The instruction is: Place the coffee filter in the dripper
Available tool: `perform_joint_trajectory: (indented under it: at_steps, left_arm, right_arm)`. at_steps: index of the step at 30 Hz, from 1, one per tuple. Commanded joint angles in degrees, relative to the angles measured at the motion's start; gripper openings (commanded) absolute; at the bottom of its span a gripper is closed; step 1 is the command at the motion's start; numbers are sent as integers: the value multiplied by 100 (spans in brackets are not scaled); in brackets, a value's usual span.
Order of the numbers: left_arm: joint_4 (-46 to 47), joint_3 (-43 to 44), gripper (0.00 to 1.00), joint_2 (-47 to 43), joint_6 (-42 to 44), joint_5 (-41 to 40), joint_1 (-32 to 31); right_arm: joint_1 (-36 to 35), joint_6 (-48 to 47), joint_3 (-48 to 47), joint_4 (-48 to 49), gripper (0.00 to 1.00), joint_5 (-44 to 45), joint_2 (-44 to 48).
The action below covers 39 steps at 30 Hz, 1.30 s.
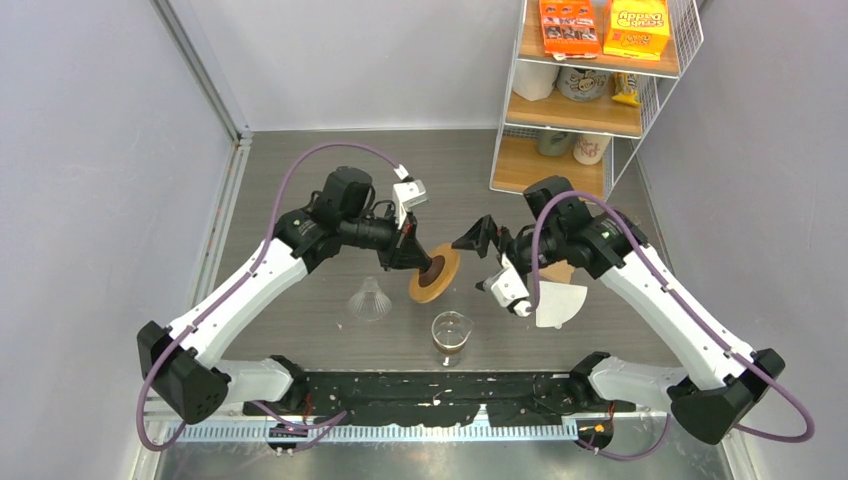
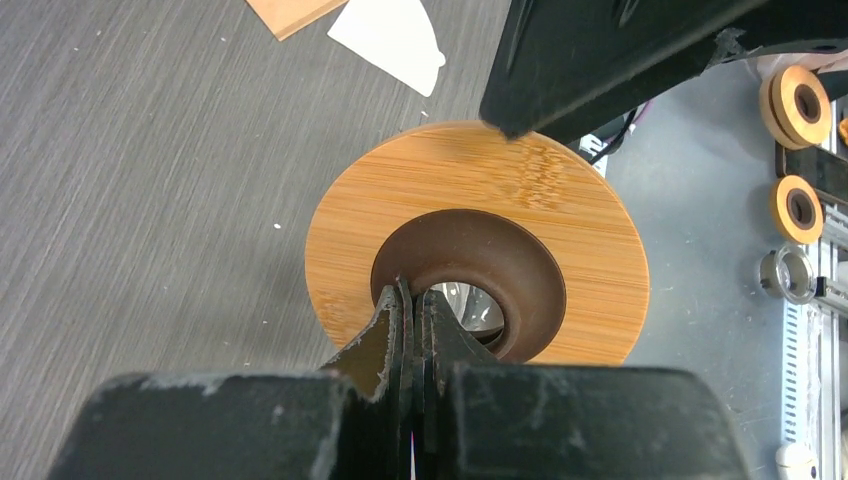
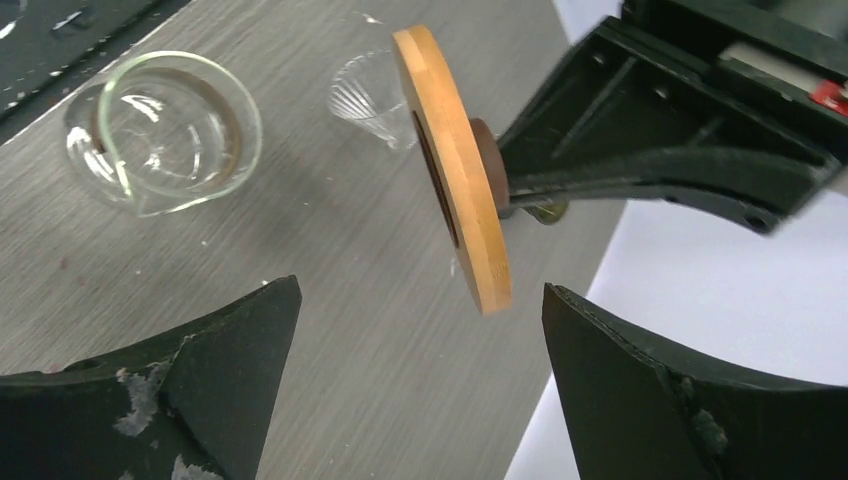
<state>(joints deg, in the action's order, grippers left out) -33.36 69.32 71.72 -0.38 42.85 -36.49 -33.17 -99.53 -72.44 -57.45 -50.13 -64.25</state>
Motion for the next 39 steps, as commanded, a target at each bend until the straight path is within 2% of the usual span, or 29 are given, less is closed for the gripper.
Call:
perform_joint_trajectory:
  at_steps: [1,2,4,6,11,21,28,30,33,34,37,39]
  left_arm:
    - [-164,372,0,74,393,56,-107]
    - [-181,393,0,106,398,45,-111]
    - [-204,445,0,166,397,60,-121]
    - [-224,474,0,192,435,87,-145]
    - [-316,530,0,225,537,41,-227]
    - [-579,760,0,334,670,-166,-452]
    - [-689,872,0,418,675,-268,-508]
    - [-681,878,0,417,679,-268,-523]
    - [-674,910,0,413,646,-281,-535]
    - [-663,921,0,404,607,-323,-535]
    - [-633,939,37,337,491,-363,-535]
    - [-572,916,52,224,429,-490,-535]
  right_arm:
    - [-317,-422,-237,-426,94,438,-68]
    - [-363,-417,-227,-408,92,437,-85]
    - [-552,-389,-230,-377,80,442,-111]
    - [-674,-359,-261,-372,75,470,-140]
    - [-839,-195,-279,-237,71,592,-186]
    - [-1053,-52,-315,-124,56,689,-326]
    - [-1093,-8,-317,-160,33,717,-281]
    - [-1095,-1,-302,-146,25,711,-261]
    - [-1091,14,-289,-131,7,710,-232]
    - [-1093,48,-281,-105,6,703,-226]
    - [-1095,136,-271,-42,5,743,-184]
    - [-1093,246,-262,-10,5,800,-158]
